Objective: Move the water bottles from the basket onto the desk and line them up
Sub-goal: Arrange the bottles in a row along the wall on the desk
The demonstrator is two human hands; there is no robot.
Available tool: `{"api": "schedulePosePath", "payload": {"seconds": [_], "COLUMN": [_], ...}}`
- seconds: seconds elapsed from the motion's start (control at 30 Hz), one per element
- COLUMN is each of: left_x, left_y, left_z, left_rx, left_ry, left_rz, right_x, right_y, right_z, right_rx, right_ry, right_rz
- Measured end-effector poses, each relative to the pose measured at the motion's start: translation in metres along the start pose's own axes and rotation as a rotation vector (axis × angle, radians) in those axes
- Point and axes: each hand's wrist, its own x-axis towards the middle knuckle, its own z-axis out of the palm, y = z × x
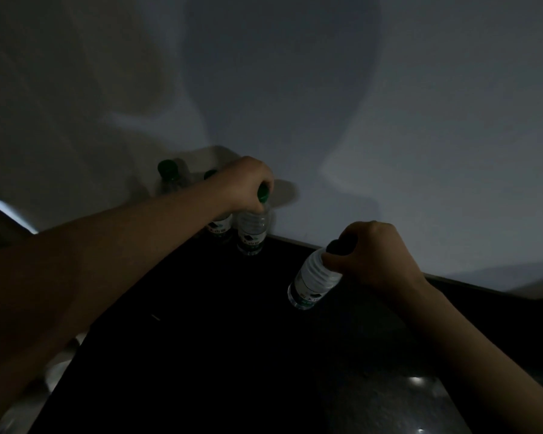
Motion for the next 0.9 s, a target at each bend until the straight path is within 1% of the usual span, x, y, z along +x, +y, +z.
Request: {"api": "schedulePosePath", "payload": {"seconds": [0.27, 0.63, 0.9], "left_x": [0.001, 0.004, 0.0], "left_y": [-0.014, -0.022, -0.029], "left_z": [0.006, 0.008, 0.017], "left_rx": [-0.031, -0.033, -0.095], "left_ry": [0.014, 0.048, 0.064], "left_rz": [-0.013, 0.013, -0.053], "right_x": [0.014, 0.037, 0.067], "right_y": [-0.003, -0.013, -0.02], "right_z": [0.009, 0.017, 0.025], "right_rx": [-0.026, -0.077, -0.093], "right_ry": [0.006, 0.002, 0.059], "right_rz": [-0.039, -0.047, -0.032]}}
